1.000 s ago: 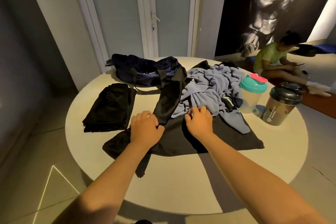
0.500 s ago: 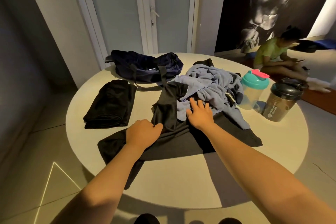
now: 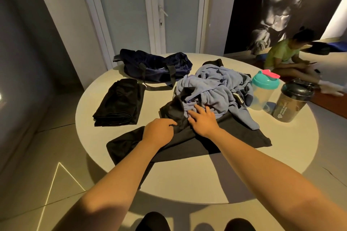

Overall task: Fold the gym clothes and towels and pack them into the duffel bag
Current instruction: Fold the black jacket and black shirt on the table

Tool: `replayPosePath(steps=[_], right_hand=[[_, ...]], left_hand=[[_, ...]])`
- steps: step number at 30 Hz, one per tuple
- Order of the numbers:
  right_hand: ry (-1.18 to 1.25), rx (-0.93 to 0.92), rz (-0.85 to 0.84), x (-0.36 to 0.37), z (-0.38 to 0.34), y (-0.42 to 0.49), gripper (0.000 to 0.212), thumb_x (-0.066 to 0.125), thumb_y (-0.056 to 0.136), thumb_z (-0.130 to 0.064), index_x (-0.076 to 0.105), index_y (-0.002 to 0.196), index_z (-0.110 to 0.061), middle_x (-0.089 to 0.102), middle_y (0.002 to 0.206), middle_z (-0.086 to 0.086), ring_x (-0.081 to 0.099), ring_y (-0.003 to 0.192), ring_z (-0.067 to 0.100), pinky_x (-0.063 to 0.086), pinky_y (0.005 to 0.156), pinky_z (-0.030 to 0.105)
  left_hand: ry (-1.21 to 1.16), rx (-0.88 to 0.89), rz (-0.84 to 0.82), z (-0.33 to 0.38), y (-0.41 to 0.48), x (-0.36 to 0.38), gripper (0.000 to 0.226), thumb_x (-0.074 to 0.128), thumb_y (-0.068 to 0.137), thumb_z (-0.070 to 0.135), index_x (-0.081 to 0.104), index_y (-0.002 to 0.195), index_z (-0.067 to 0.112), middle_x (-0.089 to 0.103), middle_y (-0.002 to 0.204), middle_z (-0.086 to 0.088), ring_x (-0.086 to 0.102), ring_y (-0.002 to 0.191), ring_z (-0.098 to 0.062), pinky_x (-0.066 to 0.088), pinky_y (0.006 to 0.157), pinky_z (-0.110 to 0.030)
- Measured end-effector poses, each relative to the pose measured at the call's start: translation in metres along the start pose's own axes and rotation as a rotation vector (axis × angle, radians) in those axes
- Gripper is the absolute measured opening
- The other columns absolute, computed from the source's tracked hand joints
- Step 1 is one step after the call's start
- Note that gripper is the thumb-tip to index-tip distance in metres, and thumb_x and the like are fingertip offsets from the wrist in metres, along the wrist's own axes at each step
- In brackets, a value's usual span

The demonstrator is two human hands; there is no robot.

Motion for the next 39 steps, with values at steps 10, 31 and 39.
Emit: replayPosePath(steps=[10, 31, 39], right_hand=[[0.252, 0.125, 0.221, -0.014, -0.006, -0.020, 0.044, 0.052, 0.100, -0.024, 0.048, 0.144, -0.021, 0.026, 0.149, 0.018, 0.027, 0.137, 0.039, 0.033, 0.113, 0.046], [0.132, 0.121, 0.027, -0.008, 0.011, -0.027, 0.056, 0.039, 0.105, -0.028, 0.021, 0.154, -0.010, 0.019, 0.159, 0.018, 0.008, 0.149, 0.043, 0.010, 0.122, 0.051], [0.232, 0.101, 0.055, -0.009, 0.018, -0.008, 0.042, 0.050, 0.101, -0.023, 0.044, 0.138, -0.003, 0.029, 0.136, 0.020, 0.037, 0.126, 0.039, 0.035, 0.111, 0.040]], left_hand=[[0.383, -0.054, 0.091, 0.001, -0.023, 0.000, 0.044, 0.043, 0.098, 0.056, 0.051, 0.133, 0.030, 0.050, 0.141, -0.002, 0.042, 0.132, -0.028, 0.018, 0.118, -0.053], [-0.039, 0.043, -0.365, 0.030, -0.042, 0.002, 0.049, 0.058, 0.088, 0.047, 0.039, 0.054, 0.017, 0.044, 0.061, 0.001, 0.043, 0.062, -0.020, 0.031, 0.060, -0.033], [0.025, 0.197, -0.295, 0.031, -0.006, 0.028, 0.059, 0.058, 0.093, 0.040, 0.044, 0.151, 0.032, 0.044, 0.155, 0.002, 0.043, 0.139, -0.025, 0.037, 0.114, -0.041]])
Point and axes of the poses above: each hand's wrist, its own y-axis towards the middle knuckle, its own x-axis out of the palm, z = x × y, the point moved 5 cm from there along y, towards the middle knuckle
